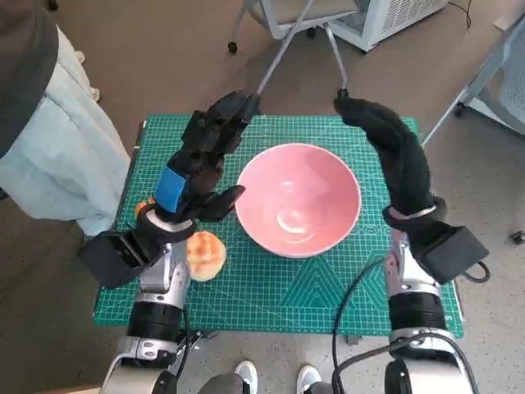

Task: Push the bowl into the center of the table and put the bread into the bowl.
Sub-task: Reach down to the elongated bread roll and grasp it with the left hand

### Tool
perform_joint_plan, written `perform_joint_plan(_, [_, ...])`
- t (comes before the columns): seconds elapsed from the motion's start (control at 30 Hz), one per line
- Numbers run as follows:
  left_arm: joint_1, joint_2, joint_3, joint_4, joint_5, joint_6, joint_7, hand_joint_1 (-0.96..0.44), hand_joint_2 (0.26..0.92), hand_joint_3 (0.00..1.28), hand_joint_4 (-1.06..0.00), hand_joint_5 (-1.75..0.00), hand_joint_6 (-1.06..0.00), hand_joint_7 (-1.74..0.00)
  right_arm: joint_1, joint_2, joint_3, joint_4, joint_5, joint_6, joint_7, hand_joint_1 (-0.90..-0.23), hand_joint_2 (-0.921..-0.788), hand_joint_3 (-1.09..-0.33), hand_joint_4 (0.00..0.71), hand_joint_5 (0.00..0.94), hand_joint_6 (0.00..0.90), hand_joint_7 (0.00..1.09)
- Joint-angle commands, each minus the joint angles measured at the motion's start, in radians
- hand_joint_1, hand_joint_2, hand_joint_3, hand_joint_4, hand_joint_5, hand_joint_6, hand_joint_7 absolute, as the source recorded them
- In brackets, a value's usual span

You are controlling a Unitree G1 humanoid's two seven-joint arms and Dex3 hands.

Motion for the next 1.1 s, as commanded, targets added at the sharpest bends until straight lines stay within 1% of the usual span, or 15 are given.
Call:
perform_joint_plan(0.03, [-0.016,0.012,0.0,-0.011,-0.004,0.004,-0.007,-0.53,0.921,0.4,-0.13,-0.07,0.0,-0.51,0.024,-0.004,0.008,0.001,0.019,0.017,0.011,-0.69,-0.921,-0.761,0.157,0.009,0.181,0.22])
perform_joint_plan(0.3, [-0.013,0.033,0.008,-0.023,-0.004,0.001,-0.009,-0.52,0.921,0.4,-0.14,-0.08,0.0,-0.52,0.027,0.0,0.02,0.001,0.028,0.016,0.012,-0.689,-0.921,-0.761,0.159,0.008,0.174,0.23])
perform_joint_plan(0.4, [-0.016,0.068,0.022,-0.026,0.007,-0.007,-0.008,-0.52,0.921,0.39,-0.14,-0.08,0.0,-0.53,0.029,0.002,0.023,-0.002,0.026,0.014,0.009,-0.689,-0.921,-0.761,0.159,0.007,0.17,0.24])
perform_joint_plan(0.43, [-0.018,0.081,0.027,-0.027,0.011,-0.011,-0.007,-0.52,0.921,0.38,-0.14,-0.08,0.0,-0.53,0.03,0.003,0.025,-0.003,0.025,0.014,0.007,-0.689,-0.921,-0.762,0.16,0.005,0.154,0.26])
perform_joint_plan(0.5, [-0.028,0.165,0.051,-0.023,0.076,-0.036,0.015,-0.52,0.921,0.37,-0.15,-0.08,0.0,-0.54,0.032,0.002,0.026,-0.009,0.025,0.016,0.004,-0.689,-0.921,-0.762,0.16,0.003,0.14,0.29])
perform_joint_plan(0.57, [-0.037,0.26,0.072,-0.022,0.165,-0.045,0.046,-0.5,0.913,0.31,-0.16,-0.08,0.0,-0.56,0.035,0.001,0.026,-0.015,0.027,0.019,0.002,-0.689,-0.921,-0.763,0.16,0.002,0.131,0.31])
perform_joint_plan(0.6, [-0.039,0.297,0.078,-0.023,0.202,-0.043,0.061,-0.44,0.871,0.26,-0.17,-0.08,-0.01,-0.58,0.036,0.0,0.026,-0.017,0.027,0.02,0.002,-0.688,-0.921,-0.763,0.16,0.002,0.126,0.31])
perform_joint_plan(0.63, [-0.042,0.348,0.086,-0.026,0.248,-0.027,0.077,-0.42,0.859,0.24,-0.18,-0.08,-0.02,-0.59,0.037,-0.001,0.025,-0.02,0.028,0.022,0.001,-0.688,-0.921,-0.764,0.16,0.002,0.125,0.32])
perform_joint_plan(0.67, [-0.044,0.383,0.091,-0.028,0.28,-0.016,0.089,-0.35,0.818,0.19,-0.2,-0.07,-0.05,-0.6,0.038,-0.002,0.025,-0.022,0.028,0.024,0.0,-0.687,-0.921,-0.766,0.16,0.001,0.109,0.34])
perform_joint_plan(0.73, [-0.056,0.469,0.098,-0.029,0.345,0.04,0.108,-0.25,0.781,0.13,-0.23,-0.06,-0.09,-0.58,0.039,-0.005,0.022,-0.025,0.031,0.029,-0.001,-0.686,-0.921,-0.767,0.16,0.001,0.095,0.37])
perform_joint_plan(0.8, [-0.073,0.539,0.096,-0.016,0.392,0.084,0.116,-0.12,0.752,0.07,-0.28,-0.03,-0.19,-0.47,0.04,-0.007,0.019,-0.026,0.034,0.034,-0.002,-0.685,-0.921,-0.768,0.16,0.0,0.084,0.39])
perform_joint_plan(0.83, [-0.086,0.569,0.091,0.002,0.414,0.092,0.119,-0.1,0.748,0.06,-0.28,-0.03,-0.21,-0.45,0.041,-0.007,0.018,-0.028,0.036,0.036,-0.003,-0.685,-0.921,-0.769,0.16,0.0,0.082,0.39])
perform_joint_plan(0.87, [-0.095,0.59,0.086,0.015,0.428,0.098,0.123,-0.07,0.744,0.04,-0.3,-0.02,-0.25,-0.38,0.042,-0.006,0.017,-0.03,0.037,0.038,-0.004,-0.685,-0.921,-0.769,0.16,0.0,0.079,0.4])
perform_joint_plan(0.93, [-0.116,0.63,0.074,0.048,0.453,0.104,0.127,-0.03,0.742,0.02,-0.33,-0.01,-0.31,-0.26,0.044,-0.004,0.015,-0.034,0.039,0.042,-0.006,-0.684,-0.921,-0.771,0.159,0.0,0.074,0.41])
perform_joint_plan(1.1, [-0.141,0.716,0.034,0.068,0.531,0.164,0.135,0.0,0.746,0.01,-0.34,0.0,-0.37,-0.12,0.046,0.002,0.009,-0.041,0.053,0.056,-0.006,-0.683,-0.921,-0.774,0.158,0.0,0.066,0.42])
